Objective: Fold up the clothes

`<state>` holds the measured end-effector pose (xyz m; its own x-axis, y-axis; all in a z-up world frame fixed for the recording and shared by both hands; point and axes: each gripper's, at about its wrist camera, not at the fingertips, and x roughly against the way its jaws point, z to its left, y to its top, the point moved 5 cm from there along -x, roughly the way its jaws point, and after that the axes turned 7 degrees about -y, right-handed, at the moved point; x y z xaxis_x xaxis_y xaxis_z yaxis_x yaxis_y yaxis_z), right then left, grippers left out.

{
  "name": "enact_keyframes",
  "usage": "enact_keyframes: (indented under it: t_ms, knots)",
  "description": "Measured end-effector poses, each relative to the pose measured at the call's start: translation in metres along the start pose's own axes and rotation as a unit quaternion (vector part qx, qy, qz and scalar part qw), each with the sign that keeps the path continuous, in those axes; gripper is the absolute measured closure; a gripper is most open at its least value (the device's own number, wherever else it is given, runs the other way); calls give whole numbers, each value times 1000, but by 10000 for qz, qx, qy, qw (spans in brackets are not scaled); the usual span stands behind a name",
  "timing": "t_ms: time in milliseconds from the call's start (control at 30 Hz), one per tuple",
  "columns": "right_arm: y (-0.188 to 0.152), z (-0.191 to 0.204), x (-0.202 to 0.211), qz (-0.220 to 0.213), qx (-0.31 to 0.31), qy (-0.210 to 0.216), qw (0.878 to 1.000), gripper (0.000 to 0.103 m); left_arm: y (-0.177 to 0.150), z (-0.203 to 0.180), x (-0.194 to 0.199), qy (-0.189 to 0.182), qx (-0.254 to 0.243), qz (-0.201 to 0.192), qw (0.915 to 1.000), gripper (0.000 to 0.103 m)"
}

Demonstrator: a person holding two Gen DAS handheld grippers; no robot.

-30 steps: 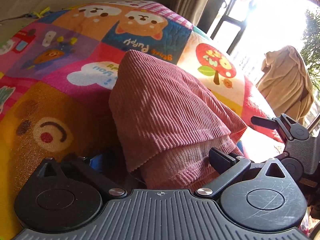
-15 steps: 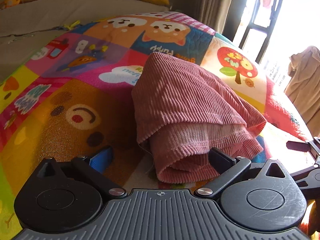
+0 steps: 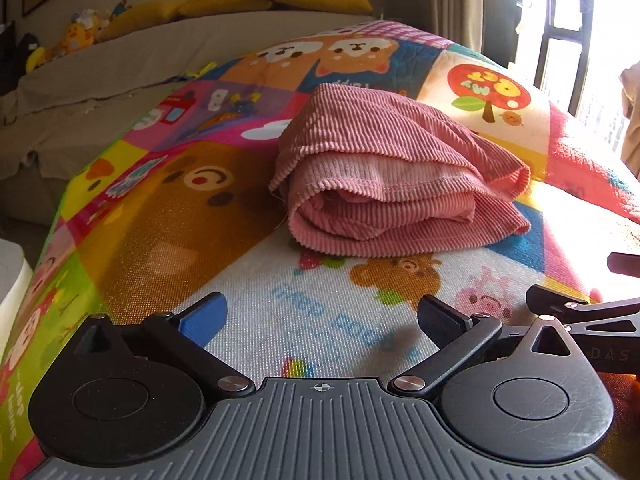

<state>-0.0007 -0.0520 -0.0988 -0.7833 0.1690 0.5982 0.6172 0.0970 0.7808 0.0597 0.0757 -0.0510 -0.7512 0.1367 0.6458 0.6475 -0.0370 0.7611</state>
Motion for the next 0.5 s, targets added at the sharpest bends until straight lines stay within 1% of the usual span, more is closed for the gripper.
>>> enact_keyframes:
  t_ms: [100, 233, 300, 500]
  knots:
    - [-1, -7, -4, 120, -231, 201, 9995, 0, -1, -5, 0, 143, -169, -5, 9998, 0]
    - [-2, -16, -8, 218, -533, 451, 9973, 0, -1, -4, -1, 116, -143, 1, 9998, 0]
    - [-2, -12, -8, 217, -414, 359, 9983, 0, -1, -3, -1, 99, -124, 4, 9999, 0]
    - [-3, -12, -8, 222, -456, 385, 9980, 0, -1, -2, -1, 45, -67, 16, 10000, 0]
